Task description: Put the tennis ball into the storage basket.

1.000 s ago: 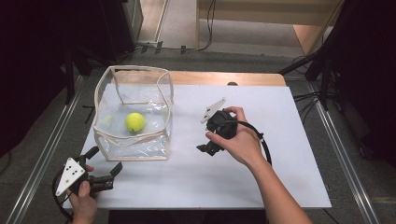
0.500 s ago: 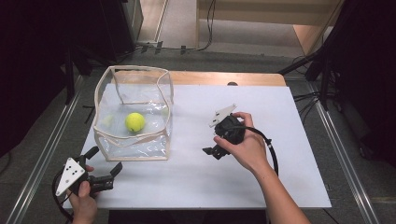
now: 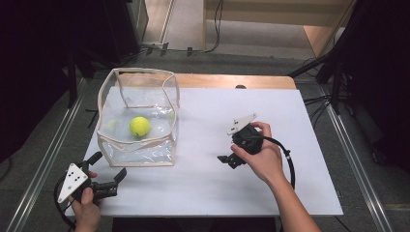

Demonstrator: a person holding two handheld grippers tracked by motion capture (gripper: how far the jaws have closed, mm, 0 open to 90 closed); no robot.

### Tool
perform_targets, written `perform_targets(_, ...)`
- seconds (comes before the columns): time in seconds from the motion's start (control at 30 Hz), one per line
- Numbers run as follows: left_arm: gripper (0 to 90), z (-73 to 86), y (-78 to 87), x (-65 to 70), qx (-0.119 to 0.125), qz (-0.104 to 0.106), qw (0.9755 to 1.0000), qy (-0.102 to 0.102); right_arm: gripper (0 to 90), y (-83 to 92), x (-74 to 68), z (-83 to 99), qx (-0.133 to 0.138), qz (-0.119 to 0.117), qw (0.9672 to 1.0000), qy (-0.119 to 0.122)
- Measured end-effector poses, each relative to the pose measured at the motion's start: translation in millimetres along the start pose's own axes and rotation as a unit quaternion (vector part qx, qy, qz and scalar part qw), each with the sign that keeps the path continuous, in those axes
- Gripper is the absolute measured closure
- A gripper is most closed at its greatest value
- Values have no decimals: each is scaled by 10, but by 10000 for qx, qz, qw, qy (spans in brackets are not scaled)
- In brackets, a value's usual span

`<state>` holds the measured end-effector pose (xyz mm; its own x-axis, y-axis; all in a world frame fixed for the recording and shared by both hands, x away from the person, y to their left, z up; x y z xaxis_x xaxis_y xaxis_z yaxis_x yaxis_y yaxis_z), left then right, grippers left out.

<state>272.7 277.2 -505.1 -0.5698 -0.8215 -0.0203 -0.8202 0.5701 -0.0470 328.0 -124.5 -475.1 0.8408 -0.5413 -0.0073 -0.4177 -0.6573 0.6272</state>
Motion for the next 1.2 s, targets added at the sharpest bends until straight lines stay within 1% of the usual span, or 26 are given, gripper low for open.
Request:
perform_targets(0.6, 0, 1, 0, 1, -12, -9, 10000, -8, 0, 97, 61, 283, 210, 166, 9991, -337)
perform_targets(1.0, 0, 2, -1, 3, -13, -13, 10000, -14, 0, 178, 107, 478, 379, 287, 9975, -517)
perform_targets(1.2, 0, 3, 0, 1, -24, -15, 10000, -28, 0, 229, 134, 564, 522, 395, 9960, -615)
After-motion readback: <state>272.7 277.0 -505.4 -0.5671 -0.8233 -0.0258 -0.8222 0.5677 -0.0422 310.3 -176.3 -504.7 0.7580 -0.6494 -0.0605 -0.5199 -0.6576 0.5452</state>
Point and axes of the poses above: each handheld gripper's, and its own axes: y roughly backward along the jaws, z roughly out of its underside, x roughly to its right, the point moved 6 cm from there along -y, roughly forward along the jaws, and after that the axes turned 13 degrees about x, right-handed, at the moved point
